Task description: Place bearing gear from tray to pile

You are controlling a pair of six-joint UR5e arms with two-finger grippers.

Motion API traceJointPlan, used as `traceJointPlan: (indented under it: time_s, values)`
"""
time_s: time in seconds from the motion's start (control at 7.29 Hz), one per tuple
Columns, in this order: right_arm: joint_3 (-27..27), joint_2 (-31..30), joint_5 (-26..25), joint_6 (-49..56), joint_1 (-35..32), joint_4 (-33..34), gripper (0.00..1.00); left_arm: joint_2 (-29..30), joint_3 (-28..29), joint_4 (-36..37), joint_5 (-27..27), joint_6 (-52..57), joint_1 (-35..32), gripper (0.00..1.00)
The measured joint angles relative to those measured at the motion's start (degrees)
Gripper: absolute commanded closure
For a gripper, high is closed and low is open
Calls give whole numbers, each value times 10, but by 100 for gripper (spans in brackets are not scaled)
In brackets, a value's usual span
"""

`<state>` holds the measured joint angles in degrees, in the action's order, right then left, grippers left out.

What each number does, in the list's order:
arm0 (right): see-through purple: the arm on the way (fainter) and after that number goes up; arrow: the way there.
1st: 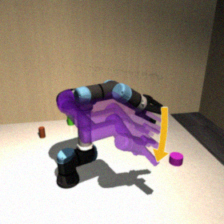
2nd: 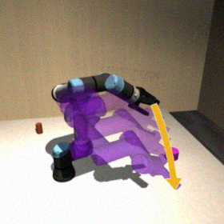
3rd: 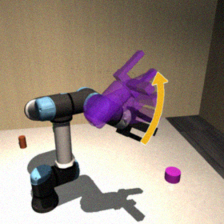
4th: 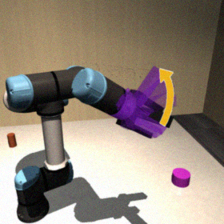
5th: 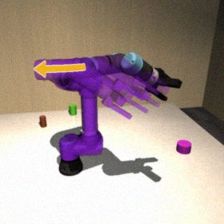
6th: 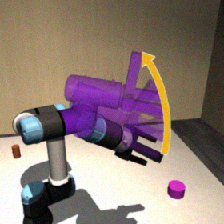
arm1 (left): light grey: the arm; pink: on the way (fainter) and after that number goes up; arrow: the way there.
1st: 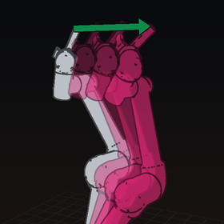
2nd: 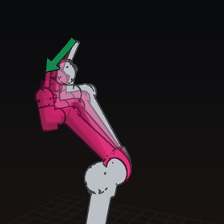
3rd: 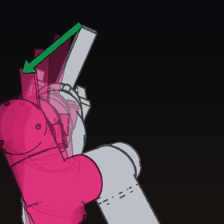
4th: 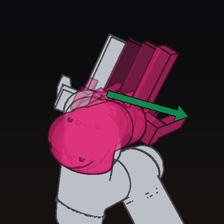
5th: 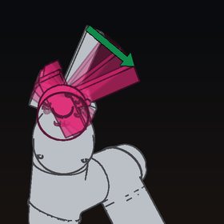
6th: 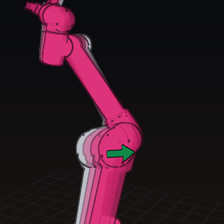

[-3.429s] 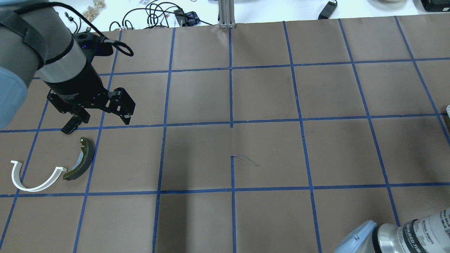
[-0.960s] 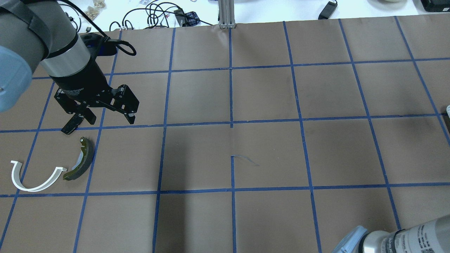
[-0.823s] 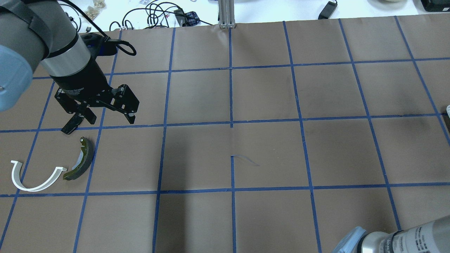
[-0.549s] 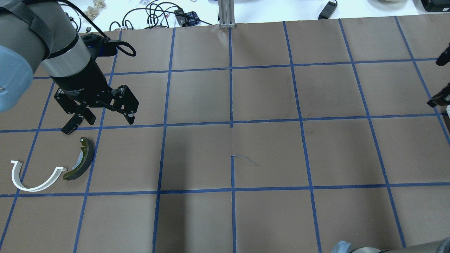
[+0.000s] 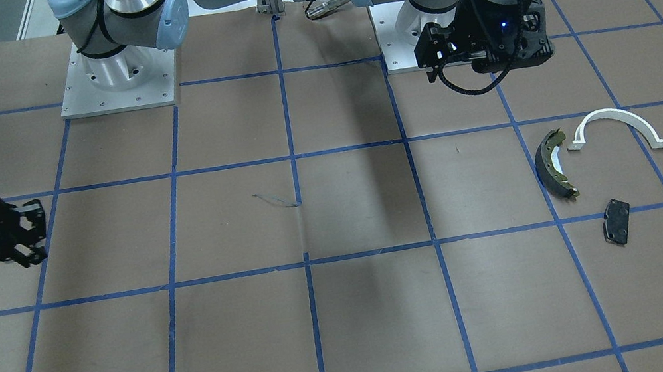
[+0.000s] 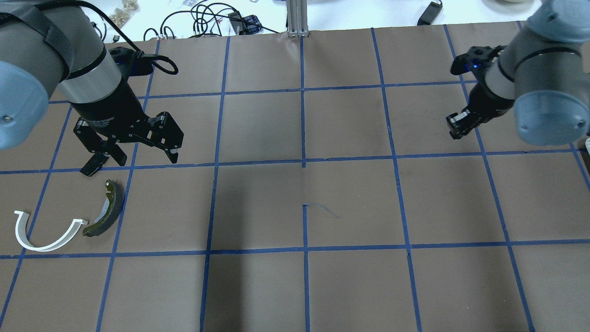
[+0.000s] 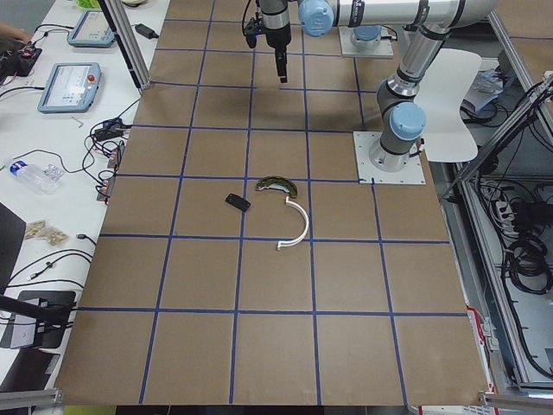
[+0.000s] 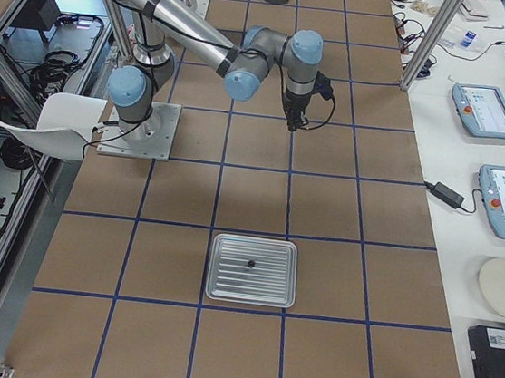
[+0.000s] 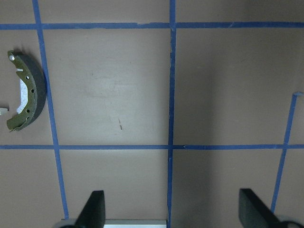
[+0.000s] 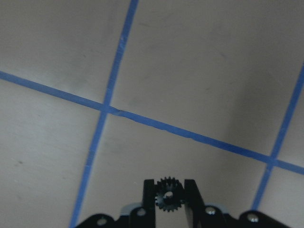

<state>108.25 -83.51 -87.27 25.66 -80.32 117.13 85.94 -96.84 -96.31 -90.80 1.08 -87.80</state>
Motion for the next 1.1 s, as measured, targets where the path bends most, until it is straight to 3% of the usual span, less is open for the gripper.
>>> traceJointPlan:
  time_s: [0.27,0.69,0.82,0.96,1.1]
  values:
    - [0,19,21,-194,-103,21,76,0,-3,12,0,-1,0,0]
    - [-22,115,49,-390,-245,140,74,-3,-4,14,-1,0,0,0]
    - [-33,147,49,-428,-277,168,61,-3,-4,14,-1,1,0,0]
    - [-40,177,48,-457,-301,199,1,-1,-4,15,-1,0,0,0]
    - [-43,195,44,-470,-311,218,0,1,-4,18,-2,0,0,0]
